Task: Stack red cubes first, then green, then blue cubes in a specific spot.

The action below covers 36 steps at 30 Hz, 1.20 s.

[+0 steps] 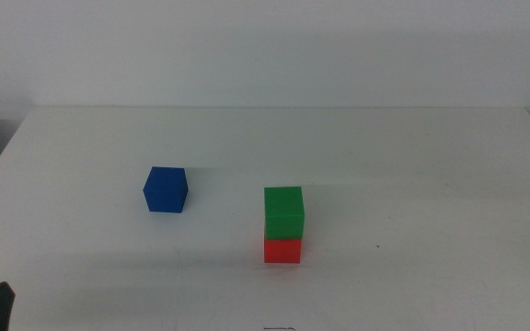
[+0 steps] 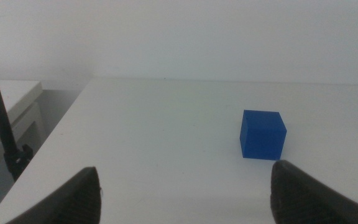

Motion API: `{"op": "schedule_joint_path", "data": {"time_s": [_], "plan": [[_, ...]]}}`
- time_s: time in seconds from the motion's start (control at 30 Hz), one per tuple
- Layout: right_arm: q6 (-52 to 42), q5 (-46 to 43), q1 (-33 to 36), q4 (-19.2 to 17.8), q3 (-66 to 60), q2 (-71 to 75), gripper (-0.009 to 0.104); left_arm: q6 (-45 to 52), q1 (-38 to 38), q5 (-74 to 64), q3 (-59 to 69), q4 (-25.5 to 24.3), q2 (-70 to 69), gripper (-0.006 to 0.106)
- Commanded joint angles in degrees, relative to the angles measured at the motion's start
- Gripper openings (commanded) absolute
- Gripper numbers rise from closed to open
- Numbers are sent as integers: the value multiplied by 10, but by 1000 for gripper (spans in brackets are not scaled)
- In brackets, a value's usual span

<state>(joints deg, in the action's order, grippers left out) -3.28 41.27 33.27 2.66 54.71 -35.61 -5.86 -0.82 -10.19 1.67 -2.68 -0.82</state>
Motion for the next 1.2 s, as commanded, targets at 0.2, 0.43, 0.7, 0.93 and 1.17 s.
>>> {"op": "schedule_joint_path", "data": {"time_s": [0.2, 0.43, 0.7, 0.93, 1.17], "plan": [[-8, -45, -4, -6, 13, -2, 72, -15, 30, 28, -86, 9, 111, 94], [-8, -45, -4, -6, 13, -2, 72, -6, 26, -187, -312, 4, 299, 94], [-8, -45, -4, -6, 13, -2, 72, 31, 26, -510, -546, 20, 483, 94], [-8, -46, -4, -6, 13, -2, 72, 32, 26, -606, -642, 24, 565, 94], [-8, -46, -4, -6, 13, -2, 72, 52, 26, -585, -649, 74, 597, 91]]}}
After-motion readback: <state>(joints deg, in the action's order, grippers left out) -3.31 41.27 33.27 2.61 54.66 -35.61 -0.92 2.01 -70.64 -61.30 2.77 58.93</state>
